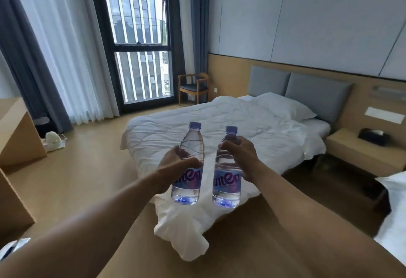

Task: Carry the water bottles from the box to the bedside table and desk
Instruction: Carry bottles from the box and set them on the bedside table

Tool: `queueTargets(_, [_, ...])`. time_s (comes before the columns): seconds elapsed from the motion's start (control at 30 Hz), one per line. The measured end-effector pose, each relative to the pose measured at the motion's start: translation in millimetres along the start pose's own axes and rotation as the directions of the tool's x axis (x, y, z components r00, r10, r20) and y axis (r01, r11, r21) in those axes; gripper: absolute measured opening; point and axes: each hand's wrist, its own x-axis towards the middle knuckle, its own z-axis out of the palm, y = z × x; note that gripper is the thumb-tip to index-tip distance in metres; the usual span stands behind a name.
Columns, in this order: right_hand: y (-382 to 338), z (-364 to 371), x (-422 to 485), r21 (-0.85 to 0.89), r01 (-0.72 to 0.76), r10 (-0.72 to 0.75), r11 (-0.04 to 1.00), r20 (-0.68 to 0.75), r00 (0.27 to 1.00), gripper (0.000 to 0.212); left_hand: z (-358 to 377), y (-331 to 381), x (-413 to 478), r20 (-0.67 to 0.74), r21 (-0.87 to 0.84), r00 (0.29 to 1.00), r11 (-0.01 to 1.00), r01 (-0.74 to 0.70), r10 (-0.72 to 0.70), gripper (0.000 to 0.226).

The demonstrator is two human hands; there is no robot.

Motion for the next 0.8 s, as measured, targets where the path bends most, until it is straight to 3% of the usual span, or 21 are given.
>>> queueTargets(0.07, [-1.8,-10.6,28.3,0.008,0.016,-0.015,1.0,-0.057,0.998,0.017,6.8,8.2,39.2,0.059,-0.011,0.998,1.0,-0.017,0.018,0.046])
queueTargets(0.17, [-7.9,-29.9,64.6,0.042,0.041,-0.035,0.998,-0.15,0.988,0.013,18.8,23.5,92.3,0.158,-0.018,0.987,0.999,-0.039,0.041,0.059])
queueTargets(0.33, [-12.6,-74.2,107.4,0.064,0.041,-0.023,0.997,-0.263,0.965,0.038,60.5,45.4,158.7,0.288,-0.006,0.955,0.997,-0.073,0.072,0.076])
queueTargets(0.47, [-6.5,-123.9,141.4,0.084,0.047,-0.014,0.995,-0.35,0.937,0.052,111.7,49.8,209.8,0.367,-0.017,0.928,0.998,-0.057,0.06,0.072])
queueTargets(0.7, [-1.2,-240.8,195.5,0.046,0.077,-0.048,0.996,-0.451,0.891,0.028,234.6,76.4,281.1,0.471,0.007,0.879,0.997,-0.081,0.068,0.067])
queueTargets(0.8, [-9.6,-295.0,215.1,0.003,0.107,-0.093,0.994,-0.474,0.876,0.006,288.8,92.4,307.9,0.497,0.015,0.864,0.994,-0.104,0.083,0.063])
